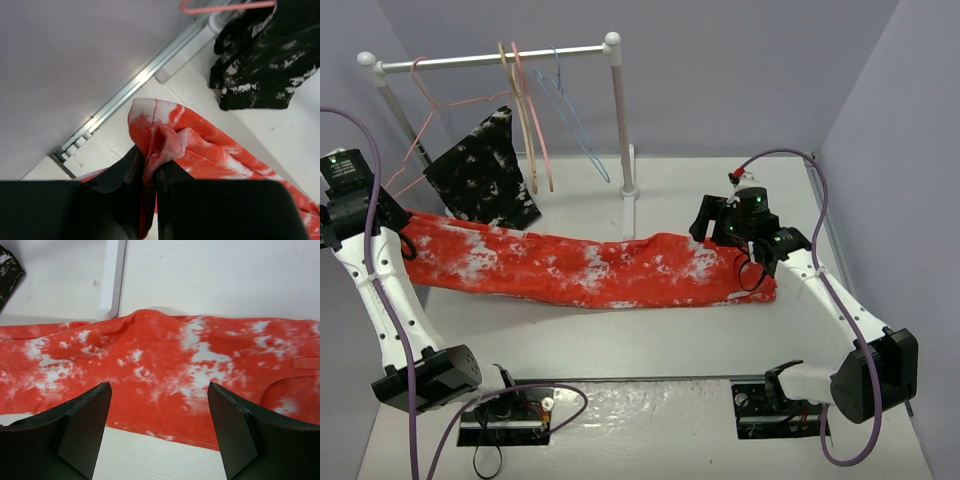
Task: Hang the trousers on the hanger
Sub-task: Fold the trousers
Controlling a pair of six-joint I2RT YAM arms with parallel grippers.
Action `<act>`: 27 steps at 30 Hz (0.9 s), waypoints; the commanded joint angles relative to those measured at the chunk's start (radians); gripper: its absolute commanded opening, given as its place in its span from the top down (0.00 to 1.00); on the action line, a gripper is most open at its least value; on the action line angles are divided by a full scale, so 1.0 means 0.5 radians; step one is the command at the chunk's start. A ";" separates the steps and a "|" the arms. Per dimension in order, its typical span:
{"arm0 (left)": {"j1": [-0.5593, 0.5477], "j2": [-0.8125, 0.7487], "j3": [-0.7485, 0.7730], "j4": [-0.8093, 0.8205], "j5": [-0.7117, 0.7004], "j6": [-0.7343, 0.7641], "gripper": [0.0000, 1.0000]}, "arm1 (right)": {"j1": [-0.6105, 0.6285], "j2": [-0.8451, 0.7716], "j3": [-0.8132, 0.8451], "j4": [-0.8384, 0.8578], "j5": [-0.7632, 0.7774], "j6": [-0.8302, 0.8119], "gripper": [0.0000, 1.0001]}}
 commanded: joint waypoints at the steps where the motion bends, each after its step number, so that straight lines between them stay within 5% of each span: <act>1: -0.033 -0.094 0.263 -0.036 -0.059 -0.096 1.00 | -0.001 -0.087 0.130 -0.077 0.061 0.006 0.25; 6: -0.304 -0.154 0.148 0.136 0.718 -0.241 1.00 | -0.011 -0.115 0.196 -0.138 0.066 -0.025 0.25; 11: -0.841 -0.165 -0.019 0.290 1.250 -0.558 1.00 | -0.038 -0.154 0.289 -0.202 0.081 -0.039 0.25; 20: -1.528 -0.321 -0.533 1.119 1.351 -1.361 1.00 | -0.073 -0.310 0.436 -0.301 0.219 -0.041 0.23; 27: -1.931 -0.067 -0.378 1.413 1.168 -1.486 1.00 | -0.083 -0.361 0.565 -0.332 0.310 -0.076 0.22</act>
